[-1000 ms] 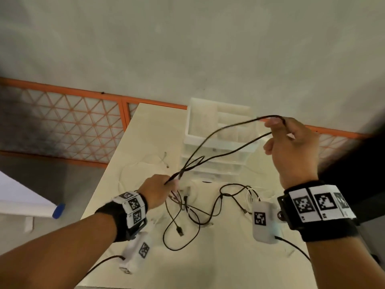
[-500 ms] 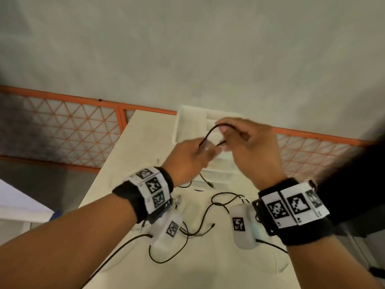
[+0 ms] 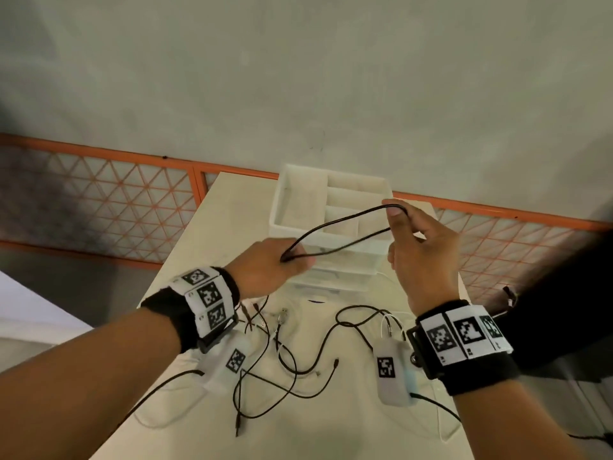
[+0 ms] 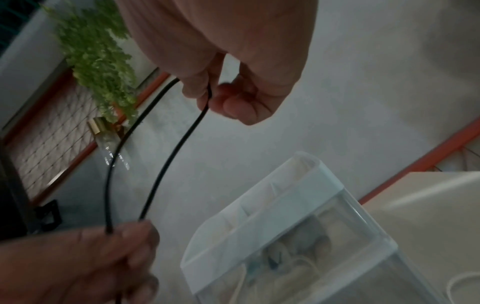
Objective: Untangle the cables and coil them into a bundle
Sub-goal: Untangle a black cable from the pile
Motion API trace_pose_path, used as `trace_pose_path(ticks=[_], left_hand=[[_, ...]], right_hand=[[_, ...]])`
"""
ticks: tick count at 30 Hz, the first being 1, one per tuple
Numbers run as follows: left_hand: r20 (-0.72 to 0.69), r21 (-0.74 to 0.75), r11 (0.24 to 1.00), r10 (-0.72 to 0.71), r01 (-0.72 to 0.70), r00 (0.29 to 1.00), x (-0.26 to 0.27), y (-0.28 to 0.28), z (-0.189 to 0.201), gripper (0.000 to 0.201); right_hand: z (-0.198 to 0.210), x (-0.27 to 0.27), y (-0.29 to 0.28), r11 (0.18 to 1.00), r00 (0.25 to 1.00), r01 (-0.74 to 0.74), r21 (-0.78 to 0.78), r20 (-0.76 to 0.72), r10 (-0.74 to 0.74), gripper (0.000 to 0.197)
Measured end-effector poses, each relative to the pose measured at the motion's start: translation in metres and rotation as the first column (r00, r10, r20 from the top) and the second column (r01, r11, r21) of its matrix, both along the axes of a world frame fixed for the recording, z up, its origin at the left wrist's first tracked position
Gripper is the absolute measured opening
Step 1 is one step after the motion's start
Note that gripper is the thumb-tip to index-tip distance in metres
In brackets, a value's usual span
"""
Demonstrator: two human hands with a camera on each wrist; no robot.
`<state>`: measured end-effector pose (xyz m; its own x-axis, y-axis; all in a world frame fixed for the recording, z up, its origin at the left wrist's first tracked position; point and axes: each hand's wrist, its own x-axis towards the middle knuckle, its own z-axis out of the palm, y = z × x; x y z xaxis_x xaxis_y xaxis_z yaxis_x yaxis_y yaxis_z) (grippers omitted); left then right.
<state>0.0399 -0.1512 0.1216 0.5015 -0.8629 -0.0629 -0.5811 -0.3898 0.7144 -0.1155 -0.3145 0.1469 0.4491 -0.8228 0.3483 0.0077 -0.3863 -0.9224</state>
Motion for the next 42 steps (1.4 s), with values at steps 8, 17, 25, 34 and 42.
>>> trace_pose_path(ticks=[8,17,25,34,42], left_hand=[[-0.116,-0.417,0.896,0.115,-0.154,0.987,0.002,-0.003,0.052,0.014],[0.073,0.084,0.996,0.024,-0.030,0.997,0.016,0.003,-0.011,0.026],[-0.034,0.141,0.985,0.109,-0.103,0.993,0.034,0.015,-0.038,0.028],[0.160,0.434,0.892,0.064,-0.128,0.985,0.031,0.022,-0.064,0.057],[-0.326,-0.347,0.932,-0.229,0.109,0.917,-0.036,-0.027,0.057,0.029]], right_hand=[[-0.041,0.005,-0.017,0.996,0.874,0.074,-0.053,-0.478,-0.090,0.030],[0.033,0.013,-0.019,0.991,0.997,0.023,0.132,0.072,-0.033,0.021],[0.060,0.004,-0.017,0.997,0.958,-0.060,0.040,0.283,0.046,0.018],[0.085,-0.005,-0.016,0.993,0.977,-0.032,-0.111,0.205,0.054,0.013],[0.041,0.014,-0.001,0.987,0.996,-0.066,-0.146,-0.064,0.057,0.023]])
